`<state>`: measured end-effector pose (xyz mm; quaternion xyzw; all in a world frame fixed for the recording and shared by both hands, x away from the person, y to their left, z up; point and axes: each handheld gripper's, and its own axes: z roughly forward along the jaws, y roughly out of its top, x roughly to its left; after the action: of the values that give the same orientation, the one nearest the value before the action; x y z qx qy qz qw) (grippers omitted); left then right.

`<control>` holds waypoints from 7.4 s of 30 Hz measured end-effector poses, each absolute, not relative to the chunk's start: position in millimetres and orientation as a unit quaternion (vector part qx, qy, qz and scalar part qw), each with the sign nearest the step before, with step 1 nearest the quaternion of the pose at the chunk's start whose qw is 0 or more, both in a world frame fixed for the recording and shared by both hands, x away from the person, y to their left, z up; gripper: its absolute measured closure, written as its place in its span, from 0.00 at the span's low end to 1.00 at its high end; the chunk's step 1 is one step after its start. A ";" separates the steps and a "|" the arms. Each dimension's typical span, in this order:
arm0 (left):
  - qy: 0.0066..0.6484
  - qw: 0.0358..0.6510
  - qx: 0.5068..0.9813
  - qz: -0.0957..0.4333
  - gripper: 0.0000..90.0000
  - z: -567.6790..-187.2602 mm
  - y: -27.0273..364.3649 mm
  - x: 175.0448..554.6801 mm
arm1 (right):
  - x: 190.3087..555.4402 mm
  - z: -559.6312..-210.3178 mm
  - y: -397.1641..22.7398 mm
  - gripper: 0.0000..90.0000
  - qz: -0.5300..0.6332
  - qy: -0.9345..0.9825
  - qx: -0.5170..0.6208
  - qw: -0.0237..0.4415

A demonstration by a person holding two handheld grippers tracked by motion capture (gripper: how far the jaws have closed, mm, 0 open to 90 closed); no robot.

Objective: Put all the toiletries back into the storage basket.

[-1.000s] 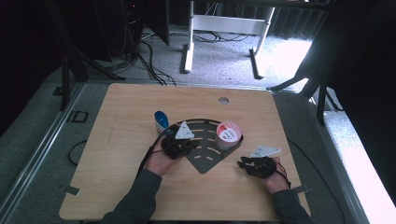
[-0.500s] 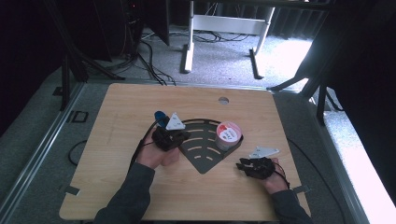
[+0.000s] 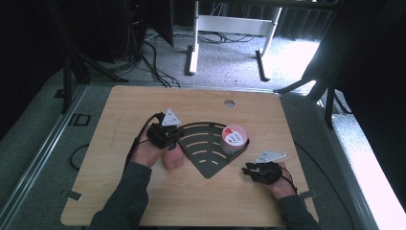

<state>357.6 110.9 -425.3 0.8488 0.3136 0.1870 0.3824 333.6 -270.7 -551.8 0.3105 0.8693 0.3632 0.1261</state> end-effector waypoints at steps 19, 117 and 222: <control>0.289 0.365 0.868 0.171 1.00 -427.4 108.3 357.3 | 333.5 -551.9 -271.1 0.76 0.365 0.870 0.309 0.124; 0.335 0.419 0.834 0.133 0.40 -461.3 163.7 364.5 | 334.2 -551.9 -271.3 0.72 0.367 0.870 0.307 0.117; 0.327 0.428 0.830 0.141 0.59 -422.5 112.6 361.2 | 334.6 -554.5 -272.5 0.64 0.380 0.865 0.307 0.116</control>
<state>361.2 112.6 -422.5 0.8305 0.3269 0.1411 0.4284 334.6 -272.5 -554.5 0.3071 0.8648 0.3800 0.1156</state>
